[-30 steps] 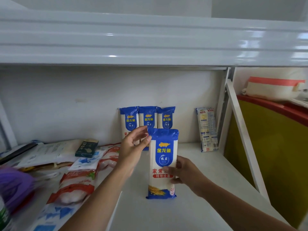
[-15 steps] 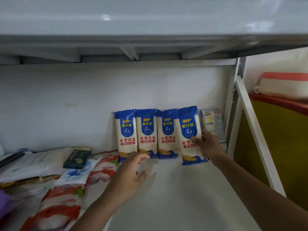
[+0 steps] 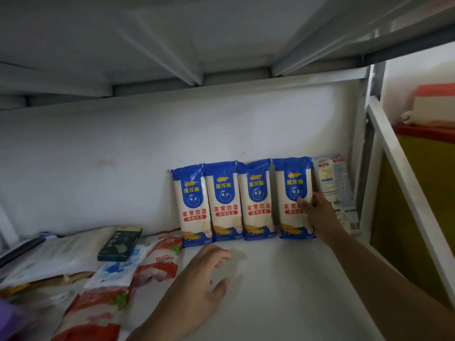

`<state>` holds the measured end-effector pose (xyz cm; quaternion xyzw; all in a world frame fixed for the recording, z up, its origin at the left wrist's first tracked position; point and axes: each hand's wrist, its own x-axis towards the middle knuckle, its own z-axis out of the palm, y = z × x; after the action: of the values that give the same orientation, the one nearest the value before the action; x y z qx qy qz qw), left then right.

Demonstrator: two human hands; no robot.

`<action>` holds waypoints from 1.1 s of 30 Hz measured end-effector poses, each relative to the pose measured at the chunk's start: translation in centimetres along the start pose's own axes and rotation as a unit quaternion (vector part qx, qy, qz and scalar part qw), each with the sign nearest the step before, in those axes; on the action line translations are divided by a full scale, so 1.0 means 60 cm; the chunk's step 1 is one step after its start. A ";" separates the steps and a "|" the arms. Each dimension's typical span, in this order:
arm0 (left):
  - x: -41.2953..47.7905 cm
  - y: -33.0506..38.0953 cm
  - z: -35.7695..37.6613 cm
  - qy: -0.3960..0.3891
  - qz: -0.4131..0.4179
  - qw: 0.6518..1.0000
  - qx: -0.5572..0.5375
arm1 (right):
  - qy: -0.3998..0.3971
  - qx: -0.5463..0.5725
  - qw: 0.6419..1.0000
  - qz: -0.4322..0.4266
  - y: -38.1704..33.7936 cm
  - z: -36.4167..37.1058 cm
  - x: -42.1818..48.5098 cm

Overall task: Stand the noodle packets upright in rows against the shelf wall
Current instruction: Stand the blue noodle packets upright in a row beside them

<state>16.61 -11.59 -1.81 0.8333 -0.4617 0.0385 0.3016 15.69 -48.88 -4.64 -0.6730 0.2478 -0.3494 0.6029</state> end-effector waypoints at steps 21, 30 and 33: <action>0.007 -0.010 0.028 -0.097 0.021 0.994 0.048 | 0.009 0.001 1.000 -0.027 0.007 0.030 0.014; 0.009 -0.008 0.038 -0.131 0.022 0.989 0.071 | 0.022 0.032 0.999 -0.038 0.006 0.036 0.014; 0.006 -0.017 0.037 -0.135 0.014 0.988 0.071 | 0.001 0.028 0.999 -0.036 0.007 0.035 0.013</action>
<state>17.16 -12.68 -3.98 0.8436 -0.5059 -0.0373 0.1762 17.87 -48.19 -4.97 -0.6641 0.2144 -0.3787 0.6079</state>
